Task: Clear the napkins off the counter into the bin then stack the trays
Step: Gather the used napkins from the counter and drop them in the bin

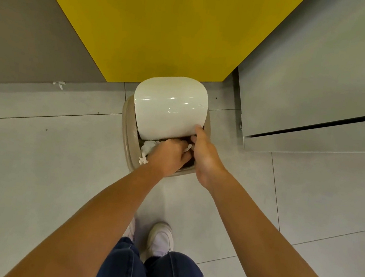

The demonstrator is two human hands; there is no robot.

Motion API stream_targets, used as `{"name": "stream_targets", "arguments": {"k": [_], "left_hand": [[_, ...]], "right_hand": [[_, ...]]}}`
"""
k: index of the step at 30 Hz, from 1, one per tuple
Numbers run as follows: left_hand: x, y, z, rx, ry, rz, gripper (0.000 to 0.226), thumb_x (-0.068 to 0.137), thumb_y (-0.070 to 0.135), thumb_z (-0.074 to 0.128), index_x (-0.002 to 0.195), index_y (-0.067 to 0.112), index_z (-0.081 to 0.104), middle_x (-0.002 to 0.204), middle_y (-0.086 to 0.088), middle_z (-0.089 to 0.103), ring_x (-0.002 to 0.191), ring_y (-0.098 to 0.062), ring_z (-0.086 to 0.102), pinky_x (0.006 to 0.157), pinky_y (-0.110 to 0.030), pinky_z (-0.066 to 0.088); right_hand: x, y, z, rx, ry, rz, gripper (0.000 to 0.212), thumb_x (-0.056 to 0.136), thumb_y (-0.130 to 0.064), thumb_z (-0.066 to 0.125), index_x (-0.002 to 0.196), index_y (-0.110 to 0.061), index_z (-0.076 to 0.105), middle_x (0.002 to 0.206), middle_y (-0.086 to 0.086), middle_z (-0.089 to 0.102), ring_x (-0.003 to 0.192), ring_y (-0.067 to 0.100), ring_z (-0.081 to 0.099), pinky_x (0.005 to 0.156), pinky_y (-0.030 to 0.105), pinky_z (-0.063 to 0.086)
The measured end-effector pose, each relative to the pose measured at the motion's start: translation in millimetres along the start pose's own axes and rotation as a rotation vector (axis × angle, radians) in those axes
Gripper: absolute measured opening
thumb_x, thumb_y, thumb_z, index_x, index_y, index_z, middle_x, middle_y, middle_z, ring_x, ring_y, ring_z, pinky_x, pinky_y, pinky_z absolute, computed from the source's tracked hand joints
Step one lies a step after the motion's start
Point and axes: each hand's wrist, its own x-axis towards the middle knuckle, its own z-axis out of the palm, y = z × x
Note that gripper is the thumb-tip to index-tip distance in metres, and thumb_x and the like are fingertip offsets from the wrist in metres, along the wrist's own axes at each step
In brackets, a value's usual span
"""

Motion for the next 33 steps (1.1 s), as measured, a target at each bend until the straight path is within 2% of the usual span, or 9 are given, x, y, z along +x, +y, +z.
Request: {"name": "stream_targets", "arguments": {"k": [2, 5, 8, 13, 18, 21, 24, 29, 33], "left_hand": [[1.1, 0.2, 3.2, 0.093, -0.036, -0.004, 0.03, 0.092, 0.025, 0.046, 0.107, 0.005, 0.064, 0.102, -0.015, 0.067, 0.095, -0.033, 0.062, 0.082, -0.041, 0.052], [3.5, 0.3, 3.8, 0.22, -0.072, -0.081, 0.028, 0.094, 0.021, 0.047, 0.116, 0.009, 0.059, 0.118, -0.01, 0.06, 0.113, -0.027, 0.052, 0.097, -0.036, 0.044], [0.2, 2.1, 4.3, 0.105, -0.068, -0.158, 0.029, 0.095, 0.016, 0.046, 0.121, 0.01, 0.056, 0.122, -0.008, 0.059, 0.116, -0.025, 0.051, 0.101, -0.031, 0.039], [-13.3, 7.3, -3.1, 0.093, -0.086, -0.132, 0.019, 0.092, 0.011, 0.048, 0.104, 0.004, 0.062, 0.106, -0.014, 0.064, 0.096, -0.029, 0.059, 0.082, -0.035, 0.047], [-41.0, 25.7, -30.8, 0.102, -0.031, 0.001, 0.023, 0.091, 0.01, 0.053, 0.111, 0.008, 0.065, 0.107, -0.009, 0.064, 0.095, -0.025, 0.06, 0.085, -0.034, 0.051], [-65.1, 39.9, -58.5, 0.14, -0.006, -0.009, 0.027, 0.093, 0.013, 0.053, 0.117, 0.01, 0.063, 0.108, -0.009, 0.062, 0.099, -0.024, 0.058, 0.085, -0.034, 0.05], [-92.5, 61.5, -90.6, 0.148, 0.04, -0.029, 0.029, 0.094, 0.017, 0.052, 0.122, 0.013, 0.059, 0.115, -0.008, 0.061, 0.106, -0.024, 0.057, 0.087, -0.031, 0.049], [-140.4, 99.4, -146.6, 0.136, 0.09, -0.083, 0.03, 0.092, 0.02, 0.054, 0.121, 0.016, 0.059, 0.117, -0.005, 0.061, 0.109, -0.023, 0.056, 0.086, -0.035, 0.05], [-178.6, 131.1, -191.3, 0.109, 0.164, -0.094, 0.03, 0.089, 0.025, 0.057, 0.118, 0.018, 0.062, 0.111, -0.004, 0.064, 0.108, -0.024, 0.055, 0.081, -0.032, 0.047]], "right_hand": [[-1.2, 0.0, 0.5, 0.002, 0.001, -0.005, 0.056, 0.098, -0.049, 0.028, 0.14, -0.014, 0.04, 0.14, 0.005, 0.047, 0.121, 0.017, 0.044, 0.089, 0.026, 0.031], [-1.6, 0.3, 0.2, 0.006, 0.013, -0.021, 0.054, 0.099, -0.047, 0.028, 0.141, -0.014, 0.038, 0.141, 0.005, 0.046, 0.124, 0.016, 0.043, 0.087, 0.025, 0.029], [-2.8, -0.2, 0.4, -0.003, 0.021, -0.023, 0.054, 0.099, -0.047, 0.028, 0.141, -0.015, 0.037, 0.14, 0.006, 0.046, 0.117, 0.014, 0.044, 0.086, 0.025, 0.03], [-10.2, -1.5, 3.0, 0.051, 0.023, 0.022, 0.056, 0.099, -0.048, 0.029, 0.142, -0.014, 0.037, 0.141, 0.009, 0.047, 0.128, 0.023, 0.044, 0.098, 0.032, 0.037], [-37.1, -8.2, 1.6, 0.1, -0.007, 0.006, 0.052, 0.1, -0.044, 0.031, 0.138, -0.01, 0.042, 0.136, 0.012, 0.051, 0.11, 0.023, 0.053, 0.083, 0.028, 0.041], [-62.7, -16.1, 1.7, 0.055, 0.003, -0.002, 0.052, 0.1, -0.044, 0.03, 0.139, -0.013, 0.042, 0.144, 0.009, 0.042, 0.129, 0.026, 0.042, 0.099, 0.033, 0.037], [-96.4, -24.5, 3.7, 0.016, 0.026, -0.004, 0.052, 0.099, -0.047, 0.031, 0.136, -0.015, 0.046, 0.148, 0.007, 0.038, 0.135, 0.027, 0.035, 0.113, 0.04, 0.029], [-167.4, -42.9, 2.3, -0.026, -0.001, -0.023, 0.05, 0.099, -0.046, 0.033, 0.133, -0.014, 0.049, 0.144, 0.007, 0.042, 0.133, 0.026, 0.038, 0.111, 0.039, 0.032], [-226.7, -65.1, -0.3, -0.043, -0.042, -0.077, 0.048, 0.098, -0.045, 0.034, 0.132, -0.014, 0.05, 0.139, 0.009, 0.046, 0.126, 0.025, 0.045, 0.102, 0.036, 0.037]]}}
